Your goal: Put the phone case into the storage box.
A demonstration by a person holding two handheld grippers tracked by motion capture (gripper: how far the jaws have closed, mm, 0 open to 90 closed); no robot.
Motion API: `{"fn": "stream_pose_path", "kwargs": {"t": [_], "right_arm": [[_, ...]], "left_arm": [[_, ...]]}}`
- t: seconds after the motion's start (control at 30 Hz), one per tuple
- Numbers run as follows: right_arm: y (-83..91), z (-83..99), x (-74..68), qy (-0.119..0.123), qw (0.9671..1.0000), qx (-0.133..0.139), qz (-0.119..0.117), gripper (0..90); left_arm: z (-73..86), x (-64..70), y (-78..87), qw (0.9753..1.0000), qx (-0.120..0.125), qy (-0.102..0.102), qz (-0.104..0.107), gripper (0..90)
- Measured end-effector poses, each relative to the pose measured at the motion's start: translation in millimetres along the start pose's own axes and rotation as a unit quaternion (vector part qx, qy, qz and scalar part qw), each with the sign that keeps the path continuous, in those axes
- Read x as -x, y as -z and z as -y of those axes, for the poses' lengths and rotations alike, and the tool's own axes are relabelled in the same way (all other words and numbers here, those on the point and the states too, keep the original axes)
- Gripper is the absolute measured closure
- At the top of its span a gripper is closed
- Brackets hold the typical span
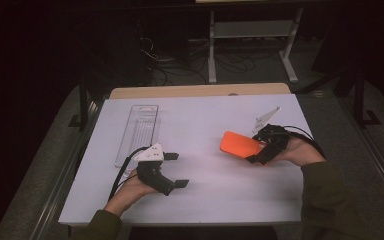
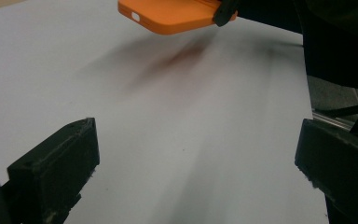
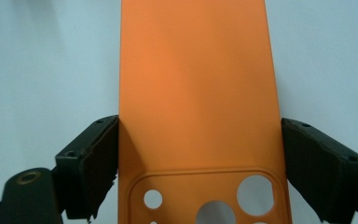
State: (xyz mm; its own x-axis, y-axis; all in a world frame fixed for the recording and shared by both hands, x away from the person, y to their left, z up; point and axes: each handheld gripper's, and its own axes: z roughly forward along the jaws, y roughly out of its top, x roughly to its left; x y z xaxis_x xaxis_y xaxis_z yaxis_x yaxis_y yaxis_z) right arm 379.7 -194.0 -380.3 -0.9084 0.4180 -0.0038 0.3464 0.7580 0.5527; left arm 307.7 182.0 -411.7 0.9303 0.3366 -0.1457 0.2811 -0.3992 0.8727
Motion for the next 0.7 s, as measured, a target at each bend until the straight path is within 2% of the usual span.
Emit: {"fn": "stream_pose_path", "kwargs": {"t": [0.3,0.7], "right_arm": [[-3.7,-20.0,-6.8,0.025,0.9996,0.010,-0.008,14.3],[-13.7,-27.9,-17.1,0.049,0.9986,-0.007,-0.019,14.3]], "left_arm": [[0.2,-0.2,0.0,1.0000,-0.003,-0.004,0.000,0.0],[0.2,0.0,0.0,1.0000,0.002,0.004,0.004,0.0]]}}
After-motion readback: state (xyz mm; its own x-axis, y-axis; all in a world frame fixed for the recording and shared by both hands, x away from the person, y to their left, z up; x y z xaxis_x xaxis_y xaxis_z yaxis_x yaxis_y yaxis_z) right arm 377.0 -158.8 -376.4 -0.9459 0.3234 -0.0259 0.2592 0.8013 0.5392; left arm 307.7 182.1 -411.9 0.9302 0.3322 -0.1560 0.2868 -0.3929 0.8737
